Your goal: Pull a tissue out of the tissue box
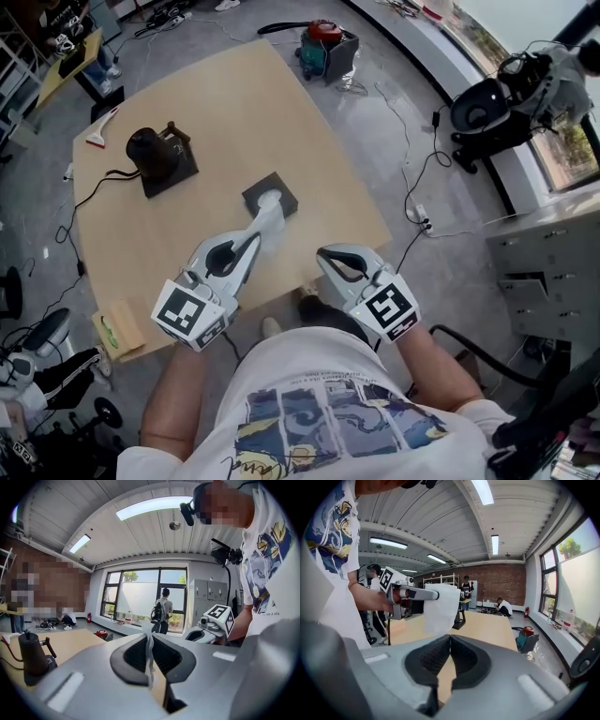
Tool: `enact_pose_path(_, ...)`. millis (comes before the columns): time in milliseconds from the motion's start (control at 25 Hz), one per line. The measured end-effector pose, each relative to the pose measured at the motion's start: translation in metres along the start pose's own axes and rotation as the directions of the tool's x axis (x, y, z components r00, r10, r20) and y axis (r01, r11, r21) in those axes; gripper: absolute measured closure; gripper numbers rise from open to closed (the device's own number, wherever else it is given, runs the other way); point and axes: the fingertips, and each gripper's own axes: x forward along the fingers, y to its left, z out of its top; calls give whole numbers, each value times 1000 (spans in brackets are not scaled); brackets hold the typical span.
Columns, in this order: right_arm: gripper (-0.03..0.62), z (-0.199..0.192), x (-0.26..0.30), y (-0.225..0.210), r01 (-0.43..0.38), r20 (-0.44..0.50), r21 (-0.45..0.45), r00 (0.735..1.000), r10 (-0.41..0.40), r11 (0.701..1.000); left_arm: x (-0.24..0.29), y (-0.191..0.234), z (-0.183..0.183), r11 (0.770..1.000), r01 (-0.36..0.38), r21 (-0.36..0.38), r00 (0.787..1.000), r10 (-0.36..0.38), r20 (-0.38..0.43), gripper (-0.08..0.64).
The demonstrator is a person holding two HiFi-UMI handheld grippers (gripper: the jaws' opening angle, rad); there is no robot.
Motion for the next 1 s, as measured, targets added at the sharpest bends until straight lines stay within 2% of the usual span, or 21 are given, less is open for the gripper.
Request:
enact_pose_path(360,589,14,4,43,51,20,-14,999,-50,999,-63,-32,22,995,65,76,997,-68,26,554)
enact_pose_path(600,589,11,-7,71,23,34,-24,999,-22,999,-90,-63,17,996,57,74,998,-59,22,552)
enact_pose_path(1000,589,16,-9,96,49,40,-59,998,-47,997,-116,-76,8,993,83,87,996,-85,16,554)
